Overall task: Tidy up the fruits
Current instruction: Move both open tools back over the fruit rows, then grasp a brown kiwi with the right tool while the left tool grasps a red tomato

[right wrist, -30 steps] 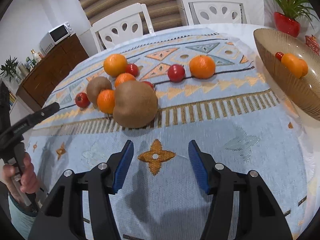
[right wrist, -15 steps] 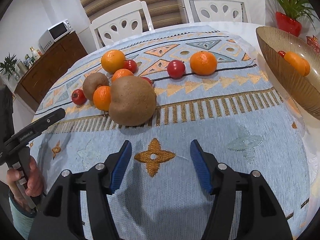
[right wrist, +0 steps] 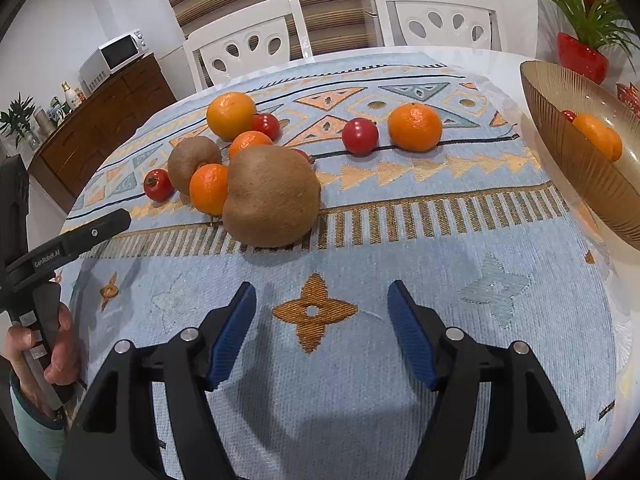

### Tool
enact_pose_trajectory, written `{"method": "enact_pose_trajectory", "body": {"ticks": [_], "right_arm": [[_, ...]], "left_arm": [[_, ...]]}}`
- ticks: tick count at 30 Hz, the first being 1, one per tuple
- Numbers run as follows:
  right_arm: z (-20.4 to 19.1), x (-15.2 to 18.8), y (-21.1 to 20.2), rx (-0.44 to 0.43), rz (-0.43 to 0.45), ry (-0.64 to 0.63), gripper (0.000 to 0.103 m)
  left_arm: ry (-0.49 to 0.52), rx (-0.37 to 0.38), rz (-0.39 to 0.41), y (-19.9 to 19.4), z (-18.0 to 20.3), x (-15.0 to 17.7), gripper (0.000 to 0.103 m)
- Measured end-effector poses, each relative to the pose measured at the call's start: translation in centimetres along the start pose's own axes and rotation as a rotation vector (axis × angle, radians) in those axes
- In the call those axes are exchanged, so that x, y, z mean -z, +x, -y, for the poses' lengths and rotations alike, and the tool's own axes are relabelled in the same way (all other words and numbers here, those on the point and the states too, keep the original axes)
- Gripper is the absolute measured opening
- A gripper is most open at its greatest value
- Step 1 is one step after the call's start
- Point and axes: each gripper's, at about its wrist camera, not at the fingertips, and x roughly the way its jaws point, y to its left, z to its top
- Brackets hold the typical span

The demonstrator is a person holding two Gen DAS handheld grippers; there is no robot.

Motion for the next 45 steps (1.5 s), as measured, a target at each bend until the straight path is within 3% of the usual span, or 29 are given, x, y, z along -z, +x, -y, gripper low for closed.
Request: {"method": "enact_pose_trajectory", "body": {"ticks": [6,11,15,18,21,27,32,35,39,44,45], "right_arm": [[-0.2,0.1,-0.3,0.014,0.010,-0.003,0.070],[-1.0,0.2,-1.2,0.029,0.013,-0.032,0.070],[-1.8,-1.2,-2.7,-0.043,-0.016,-0.030,0.070],[-1.9,-3.1,-3.1,-0.087,0.000,-0.004,0.073],[-1.4,-4.5,-1.6,-0.101,0.014,0.051,0.073],[-0.6,-4.9,0.9,-0.197,0.054,0.129,0.073],[-1.1,-4.5,2.4,-0.165,0.038,0.109,0.073],[-0.5,-4.6,2.9,-0.184,0.023,0.137,0.071],[0.3,-4.4,3.3,-0.227,0.013,0.174,0.057],[0.2,-4.3,3.2,-0.222,0.020,0.167,0.057],[0.1,-4.3,3.1,-0.219,0.022,0.162,0.057]], "left_arm": [[-0.007,-0.007,-0.008,0.0,-0.2,0.0,0.094],[-0.017,0.019,-0.111,-0.7,-0.1,-0.8,0.092],[0.025,0.057,-0.136,-1.7,0.9,-2.7,0.086],[0.077,0.043,-0.122,-1.0,1.9,-4.2,0.083],[0.020,0.091,-0.084,0.8,1.4,-5.3,0.075],[-0.047,0.189,-0.059,3.0,0.6,-4.5,0.075],[-0.021,0.137,-0.029,3.3,0.9,-4.5,0.074],[-0.017,0.116,-0.051,3.9,0.8,-4.5,0.066],[-0.036,0.108,-0.053,4.2,0.4,-4.3,0.061],[-0.010,0.091,-0.054,4.3,0.8,-4.1,0.055],[-0.004,0.089,-0.054,4.3,0.9,-4.0,0.050]]}}
